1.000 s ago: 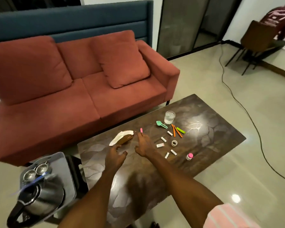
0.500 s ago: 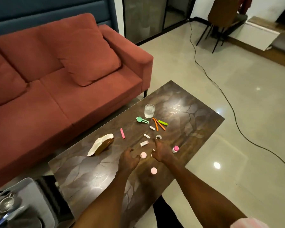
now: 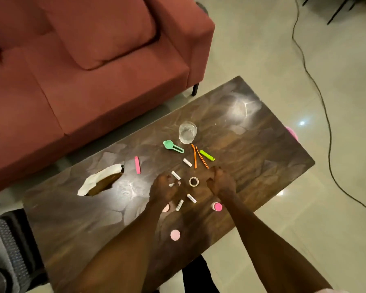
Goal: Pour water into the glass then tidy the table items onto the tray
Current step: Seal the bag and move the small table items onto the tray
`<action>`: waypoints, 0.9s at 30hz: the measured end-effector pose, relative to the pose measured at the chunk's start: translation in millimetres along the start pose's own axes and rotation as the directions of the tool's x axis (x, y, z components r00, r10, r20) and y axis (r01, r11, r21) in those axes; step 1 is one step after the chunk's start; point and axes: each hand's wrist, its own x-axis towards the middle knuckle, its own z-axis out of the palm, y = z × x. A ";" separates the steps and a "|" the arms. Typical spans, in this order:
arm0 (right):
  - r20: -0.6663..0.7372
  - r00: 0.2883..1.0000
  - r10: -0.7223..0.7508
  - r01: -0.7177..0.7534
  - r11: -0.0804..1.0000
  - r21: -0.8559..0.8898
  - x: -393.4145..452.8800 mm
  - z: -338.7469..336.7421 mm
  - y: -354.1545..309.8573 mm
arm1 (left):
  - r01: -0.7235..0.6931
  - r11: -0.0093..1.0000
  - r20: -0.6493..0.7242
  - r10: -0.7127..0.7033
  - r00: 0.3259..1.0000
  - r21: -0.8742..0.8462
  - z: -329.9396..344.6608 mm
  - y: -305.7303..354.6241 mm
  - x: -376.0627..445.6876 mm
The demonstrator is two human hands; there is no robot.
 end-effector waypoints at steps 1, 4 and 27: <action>0.000 1.000 0.010 -0.010 1.000 0.002 12.1 -0.6 6.5 | 0.015 1.000 -0.009 -0.015 1.000 0.002 7.5 7.9 10.9; -0.016 1.000 0.021 -0.020 1.000 0.008 48.1 4.2 23.4 | 0.062 0.998 -0.029 -0.061 0.998 0.025 34.8 29.5 44.1; 0.014 0.996 0.084 -0.085 0.959 0.271 113.4 56.0 16.1 | 0.116 0.993 -0.011 -0.115 0.993 0.039 111.7 65.0 113.8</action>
